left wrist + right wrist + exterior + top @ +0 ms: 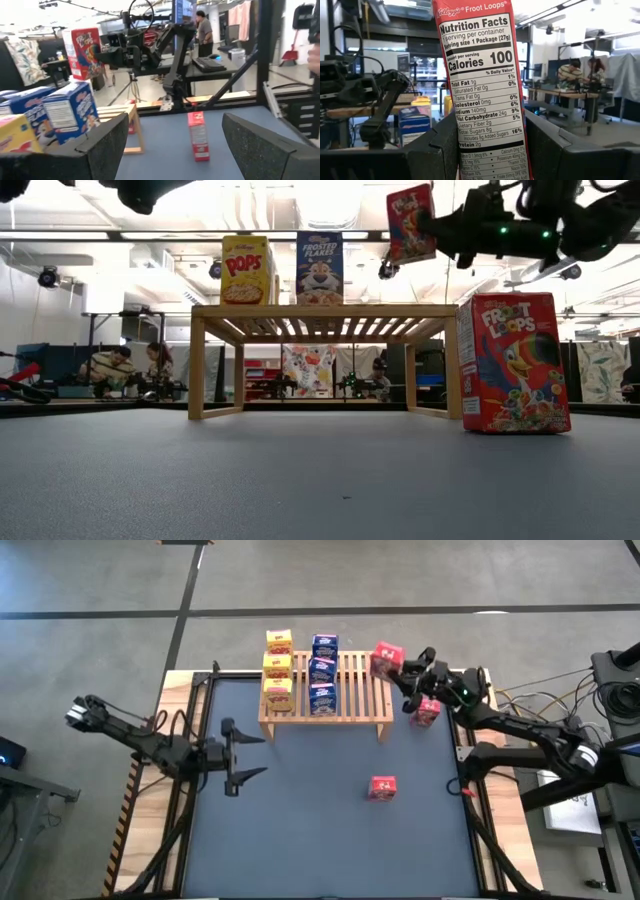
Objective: Stack cereal on shelf
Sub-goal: Put the bottom left red cereal box on the shelf
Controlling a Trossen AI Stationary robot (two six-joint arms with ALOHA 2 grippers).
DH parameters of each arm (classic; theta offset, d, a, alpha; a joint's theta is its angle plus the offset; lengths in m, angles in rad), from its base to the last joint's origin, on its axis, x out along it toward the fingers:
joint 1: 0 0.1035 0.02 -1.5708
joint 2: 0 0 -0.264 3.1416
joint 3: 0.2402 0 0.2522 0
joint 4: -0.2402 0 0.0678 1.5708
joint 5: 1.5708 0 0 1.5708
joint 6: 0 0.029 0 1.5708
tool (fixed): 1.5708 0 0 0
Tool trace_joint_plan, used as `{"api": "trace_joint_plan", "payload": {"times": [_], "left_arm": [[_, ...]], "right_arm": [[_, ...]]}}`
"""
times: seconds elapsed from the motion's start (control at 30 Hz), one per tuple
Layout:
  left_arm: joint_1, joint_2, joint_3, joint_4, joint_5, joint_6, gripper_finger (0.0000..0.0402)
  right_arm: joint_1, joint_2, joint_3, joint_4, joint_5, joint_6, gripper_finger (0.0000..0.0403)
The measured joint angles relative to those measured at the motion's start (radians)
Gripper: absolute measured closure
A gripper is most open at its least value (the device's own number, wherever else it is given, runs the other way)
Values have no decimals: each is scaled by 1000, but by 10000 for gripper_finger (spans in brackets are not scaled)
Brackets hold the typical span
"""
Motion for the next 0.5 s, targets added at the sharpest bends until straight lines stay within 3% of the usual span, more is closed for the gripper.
{"api": "trace_joint_plan", "payload": {"times": [0.37,0.5], "left_arm": [[29,-30,-2,-9,27,7,98],[29,-43,-2,-12,28,2,98]], "right_arm": [[-178,285,201,4,-406,39,236],[-234,419,289,19,-499,69,236]]}}
